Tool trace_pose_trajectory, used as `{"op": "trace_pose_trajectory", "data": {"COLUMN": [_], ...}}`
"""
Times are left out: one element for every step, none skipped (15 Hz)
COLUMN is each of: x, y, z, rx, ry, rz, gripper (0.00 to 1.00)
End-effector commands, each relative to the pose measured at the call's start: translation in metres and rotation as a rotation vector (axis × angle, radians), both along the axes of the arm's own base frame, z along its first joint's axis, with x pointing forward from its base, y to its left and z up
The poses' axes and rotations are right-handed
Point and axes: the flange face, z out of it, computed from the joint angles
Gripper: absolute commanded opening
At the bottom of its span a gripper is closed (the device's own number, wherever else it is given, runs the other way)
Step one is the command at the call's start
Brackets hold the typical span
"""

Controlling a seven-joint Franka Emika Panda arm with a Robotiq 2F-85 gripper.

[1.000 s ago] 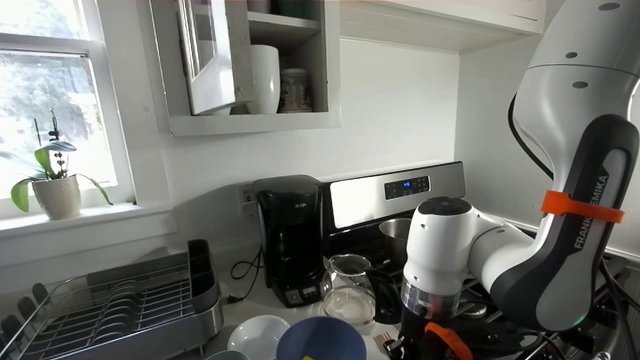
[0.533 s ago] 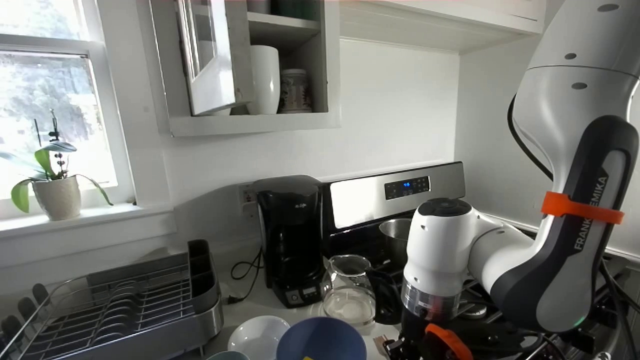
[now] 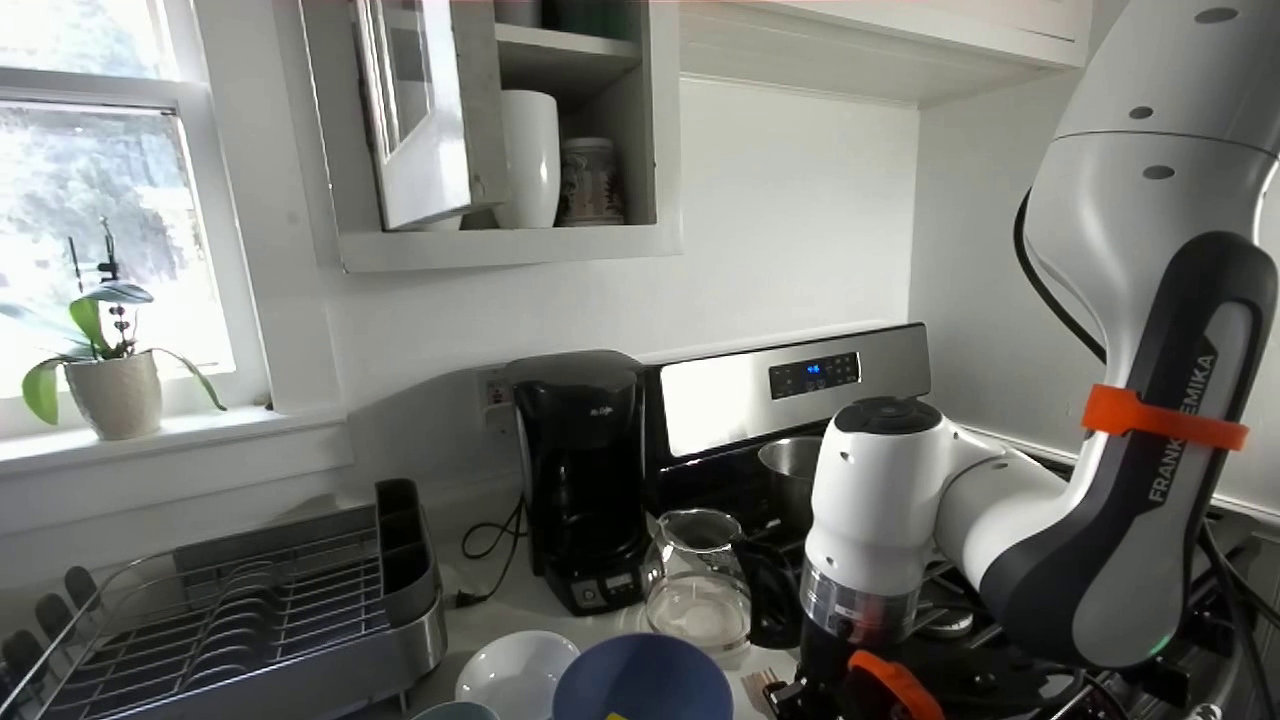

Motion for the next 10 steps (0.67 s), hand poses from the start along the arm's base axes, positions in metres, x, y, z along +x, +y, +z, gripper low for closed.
{"op": "trace_pose_trajectory", "data": {"x": [0.000,0.000,0.000,0.001,0.001,0.001,0.001,0.001,0.002,0.002], "y": [0.013,0.015,0.016,0.019,0.020,0.022,0.024,0.026,0.027,0.030], "z": [-0.004,-0.005,-0.006,-0.006,-0.007,-0.007,-0.007,-0.006,-0.007,-0.006], "rx": [0.007,0.006,0.006,0.006,0.008,0.009,0.010,0.012,0.013,0.016], "ry": [-0.006,-0.006,-0.006,-0.006,-0.007,-0.008,-0.010,-0.010,-0.012,-0.014], "rz": [0.006,0.009,0.012,0.014,0.016,0.018,0.019,0.021,0.022,0.024], "gripper": [0.40,0.41,0.41,0.38,0.34,0.34,0.29,0.26,0.20,0.13]}}
